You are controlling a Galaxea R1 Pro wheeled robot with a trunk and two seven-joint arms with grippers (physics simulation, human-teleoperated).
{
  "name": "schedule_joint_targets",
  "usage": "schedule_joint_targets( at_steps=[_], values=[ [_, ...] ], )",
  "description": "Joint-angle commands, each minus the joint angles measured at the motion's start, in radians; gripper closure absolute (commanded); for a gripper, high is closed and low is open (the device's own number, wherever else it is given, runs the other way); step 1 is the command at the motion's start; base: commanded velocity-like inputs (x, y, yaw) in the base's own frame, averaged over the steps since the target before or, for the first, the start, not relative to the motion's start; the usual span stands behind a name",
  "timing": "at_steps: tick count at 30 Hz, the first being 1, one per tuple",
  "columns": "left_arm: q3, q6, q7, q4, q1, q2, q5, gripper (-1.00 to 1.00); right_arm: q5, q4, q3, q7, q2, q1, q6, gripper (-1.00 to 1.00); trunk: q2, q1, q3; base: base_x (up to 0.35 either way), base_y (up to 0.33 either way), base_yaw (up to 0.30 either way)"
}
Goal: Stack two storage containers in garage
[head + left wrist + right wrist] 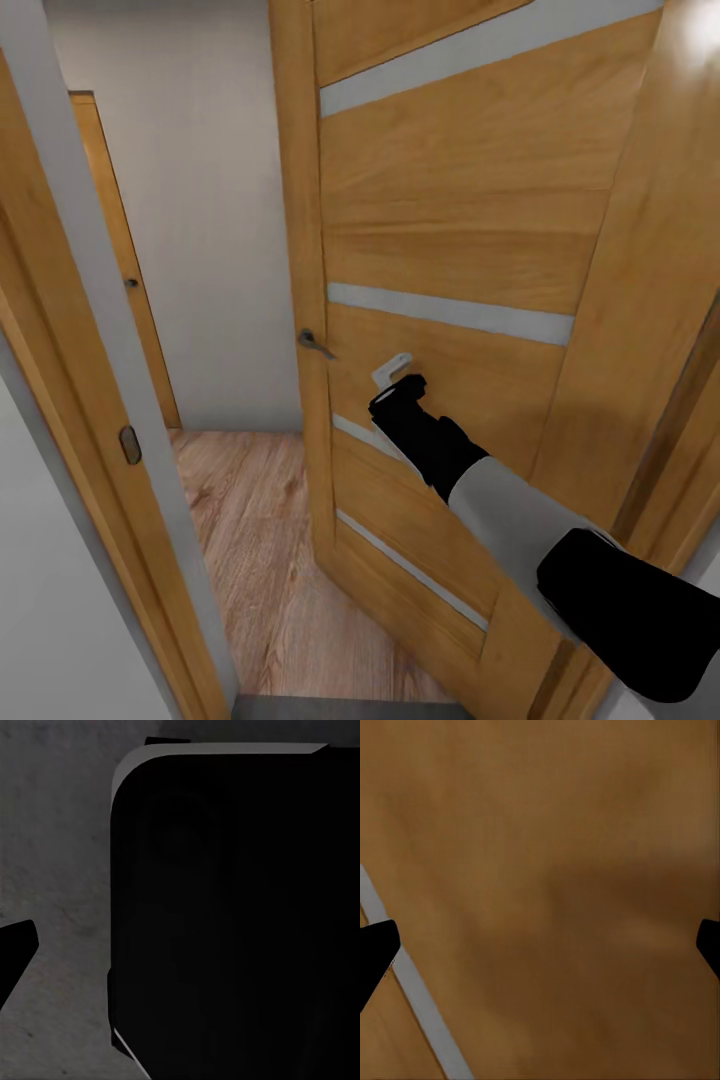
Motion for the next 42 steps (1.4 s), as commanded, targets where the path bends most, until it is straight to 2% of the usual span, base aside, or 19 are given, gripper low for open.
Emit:
schedule_joint_targets(
  at_steps=[1,11,15,20,26,27,30,33,35,38,42],
  values=[
    [0.000,-0.002,0.000,0.000,0.000,0.000,0.005,-1.00,-0.004,0.015,0.003,-0.012,0.000,-0.011,0.003,-1.00,0.000,0.000,-0.001,0.000,0.000,0.000],
    [0.001,-0.002,0.000,0.000,0.000,0.000,0.005,-1.00,-0.016,0.157,0.001,-0.024,0.000,-0.094,-0.041,-1.00,0.000,0.000,-0.001,0.000,0.000,0.000],
    [0.001,-0.002,0.000,0.000,0.000,0.000,0.006,-1.00,-0.047,0.183,0.000,-0.026,0.000,-0.110,-0.057,-1.00,0.000,0.000,-0.001,0.000,0.000,0.000],
    [0.001,-0.002,0.000,0.000,0.000,0.000,0.006,-1.00,-0.060,0.157,0.000,-0.028,0.000,-0.113,-0.051,-1.00,0.000,0.000,-0.001,0.000,0.000,0.000],
    [0.001,-0.002,0.000,0.000,0.000,0.000,0.006,-1.00,-0.073,0.023,-0.002,-0.029,0.000,-0.112,-0.012,-1.00,0.000,0.000,-0.001,0.000,0.000,0.000],
    [0.001,-0.002,0.000,0.000,0.000,0.000,0.006,-1.00,-0.087,-0.004,-0.003,-0.029,0.000,-0.111,-0.009,-1.00,0.000,0.000,-0.001,0.000,0.000,0.000],
    [0.001,-0.002,0.000,0.000,0.000,0.000,0.007,-1.00,-0.162,-0.063,-0.004,-0.038,0.000,-0.109,-0.004,-1.00,0.000,0.000,-0.001,0.000,0.000,0.000],
    [0.001,-0.002,0.000,0.000,0.000,0.001,0.007,-1.00,-0.291,-0.093,-0.003,-0.068,0.000,-0.108,-0.001,-1.00,0.000,0.000,-0.001,0.000,0.000,0.000],
    [0.001,-0.001,0.000,0.000,0.000,0.000,0.007,-1.00,-0.340,-0.106,-0.002,-0.077,0.000,-0.101,0.001,-1.00,0.000,0.000,-0.001,0.000,0.000,0.000],
    [0.001,-0.001,0.000,0.000,0.000,0.001,0.006,-1.00,-0.364,-0.131,0.002,-0.081,0.000,-0.085,0.005,-1.00,0.000,0.000,-0.001,0.000,0.000,0.000],
    [-0.002,-0.002,0.000,0.000,0.000,0.004,0.005,-1.00,-0.374,-0.144,0.002,-0.081,0.000,-0.071,0.021,-1.00,0.000,0.000,-0.001,0.000,0.000,0.000]
  ],
)
